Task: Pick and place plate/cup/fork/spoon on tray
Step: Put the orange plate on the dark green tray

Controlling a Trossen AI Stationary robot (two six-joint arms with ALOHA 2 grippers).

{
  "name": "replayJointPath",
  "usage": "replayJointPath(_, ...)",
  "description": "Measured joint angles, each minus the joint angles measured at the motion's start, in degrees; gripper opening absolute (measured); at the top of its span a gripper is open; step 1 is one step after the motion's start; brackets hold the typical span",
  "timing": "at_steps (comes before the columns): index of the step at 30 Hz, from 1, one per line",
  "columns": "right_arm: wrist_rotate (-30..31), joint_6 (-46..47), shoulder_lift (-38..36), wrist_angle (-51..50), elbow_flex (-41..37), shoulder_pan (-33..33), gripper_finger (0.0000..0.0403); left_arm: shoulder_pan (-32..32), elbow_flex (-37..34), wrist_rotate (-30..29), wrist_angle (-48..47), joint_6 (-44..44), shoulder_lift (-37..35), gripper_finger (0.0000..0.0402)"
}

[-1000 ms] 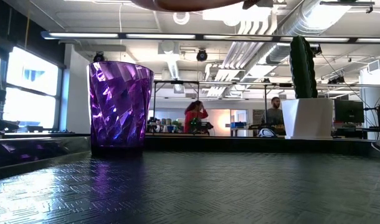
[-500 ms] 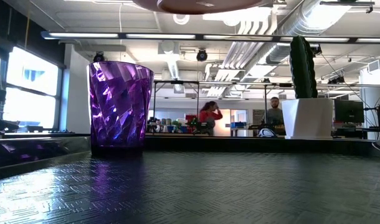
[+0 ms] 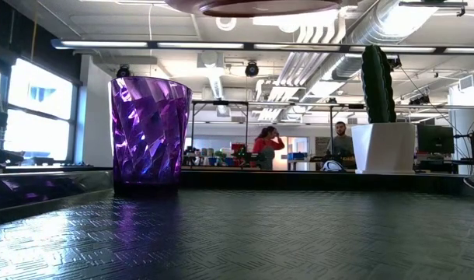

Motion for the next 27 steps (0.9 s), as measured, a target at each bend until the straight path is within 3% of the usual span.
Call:
replayJointPath(7,0.0,-0.1,0.0,0.0,0.0,0.0,0.0001,0.0,0.0,0.0,0.0,2.0,0.0,0.0038)
replayJointPath(18,0.0,-0.5,0.0,-2.6,0.0,0.0,0.0000,0.7,0.0,0.7,0.7,2.1,0.0,0.0109)
replayJointPath(27,-1.3,-3.3,0.0,-9.7,0.0,0.5,0.0000,0.7,0.0,0.7,5.4,3.9,-1.8,0.0115)
